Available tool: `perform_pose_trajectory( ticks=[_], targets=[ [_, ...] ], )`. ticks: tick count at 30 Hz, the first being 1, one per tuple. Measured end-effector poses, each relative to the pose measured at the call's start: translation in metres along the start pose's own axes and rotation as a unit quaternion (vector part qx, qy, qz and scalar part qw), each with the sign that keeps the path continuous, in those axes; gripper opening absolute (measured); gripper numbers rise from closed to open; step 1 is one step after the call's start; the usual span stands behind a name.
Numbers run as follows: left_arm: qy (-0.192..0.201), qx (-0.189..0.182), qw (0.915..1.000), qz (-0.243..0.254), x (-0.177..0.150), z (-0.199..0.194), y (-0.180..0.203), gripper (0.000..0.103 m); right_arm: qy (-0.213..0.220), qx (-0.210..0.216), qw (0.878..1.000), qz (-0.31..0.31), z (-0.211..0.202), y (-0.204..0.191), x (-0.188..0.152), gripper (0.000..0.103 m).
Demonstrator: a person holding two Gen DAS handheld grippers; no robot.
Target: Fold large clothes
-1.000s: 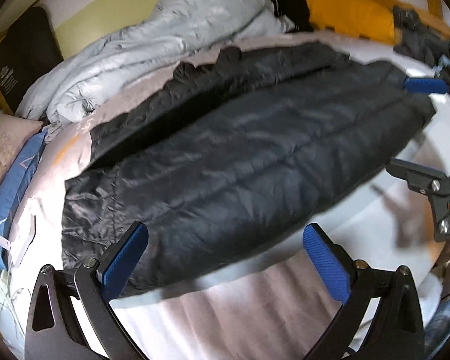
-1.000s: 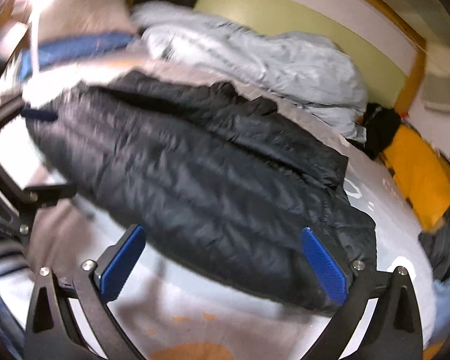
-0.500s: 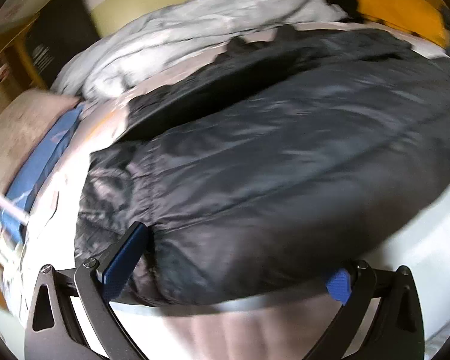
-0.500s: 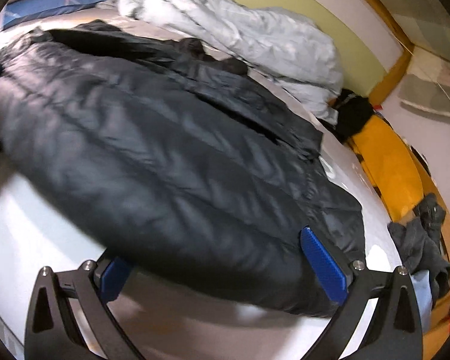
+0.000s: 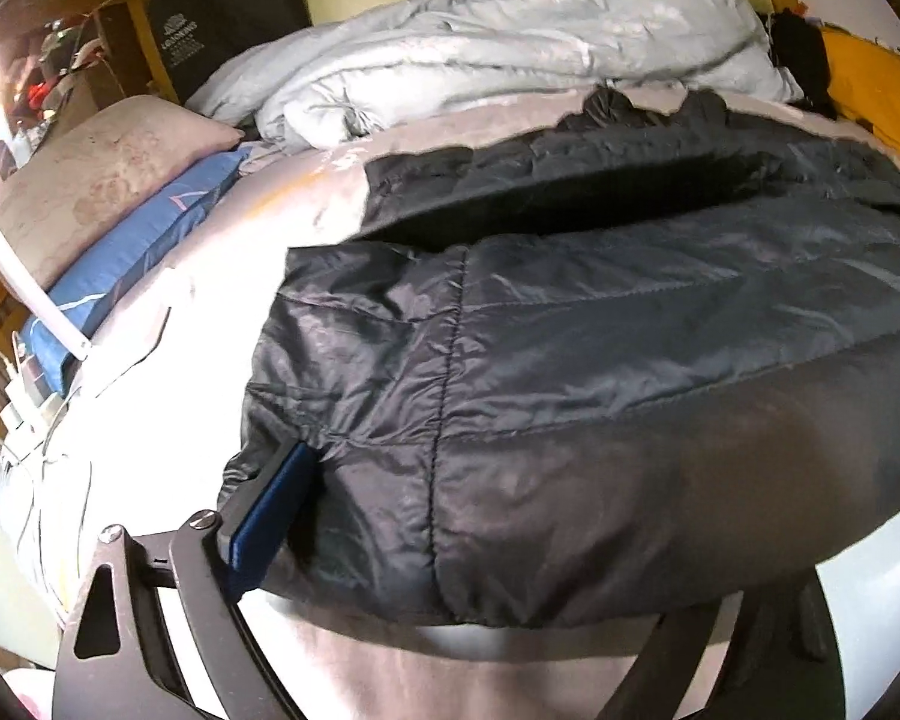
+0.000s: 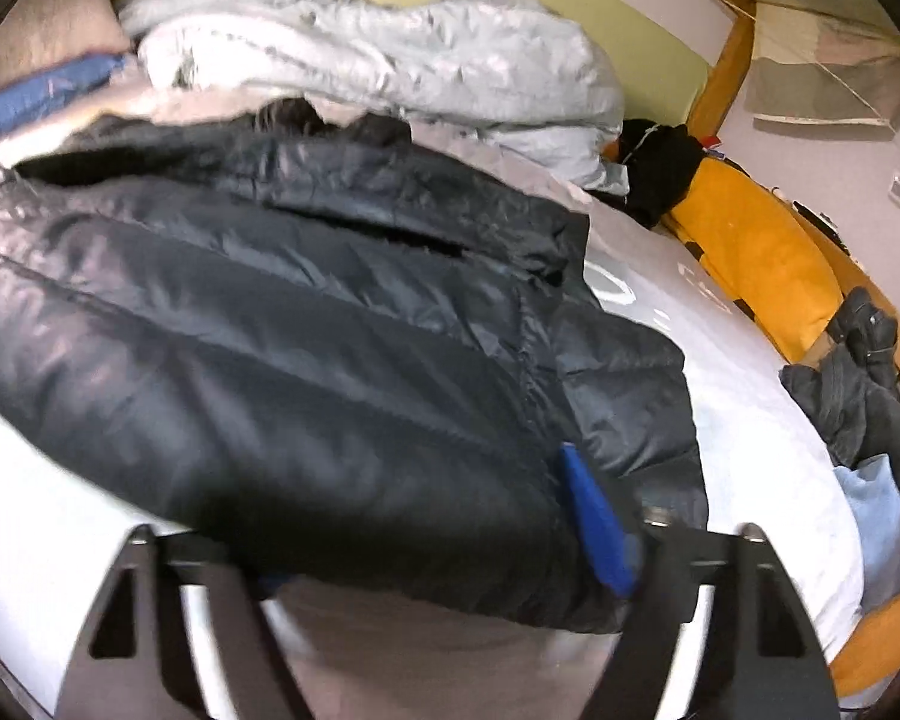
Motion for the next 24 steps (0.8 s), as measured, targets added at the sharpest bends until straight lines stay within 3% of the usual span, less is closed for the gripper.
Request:
perform_pose_trajectory(
  ticks=[2, 5, 7, 10, 14, 24],
  targets=[
    [0.004, 0.002, 0.9999, -0.012, -0.002, -0.008, -0.001, 0.09, 0.018, -0.007, 1.0, 0.002, -0.006, -0.001, 0.002, 0.056],
    [0.013, -0.01, 0.9997, -0.02, -0.002, -0.017, -0.003, 0.076, 0.031, -0.016, 0.999, 0.005, -0.011, -0.002, 0.003, 0.044],
    [0.02, -0.025, 0.9993, -0.019, -0.001, -0.023, -0.003, 0.048, 0.032, -0.012, 0.999, 0.011, -0.011, -0.002, 0.003, 0.038],
    [0.024, -0.048, 0.9985, -0.012, -0.003, -0.033, 0.003, 0.03, 0.033, -0.005, 0.999, 0.016, -0.013, -0.002, 0.004, 0.029],
    [0.022, -0.07, 0.9971, -0.016, -0.008, -0.046, 0.002, 0.028, 0.036, -0.007, 0.999, 0.012, -0.024, -0.002, 0.003, 0.022],
    [-0.01, -0.107, 0.9941, -0.018, -0.035, -0.084, -0.006, 0.028, 0.037, 0.027, 0.998, 0.031, -0.071, 0.012, -0.005, 0.021]
  ],
)
Point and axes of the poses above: each gripper's, at about its wrist camera, not at the fingertips, and z roughly the way its jaws point, y to its right, x to its top, the point moved 5 cm from there along z, roughly the way its jaws point, and after that the axes turned 8 degrees about z, right-handed, at the moved point
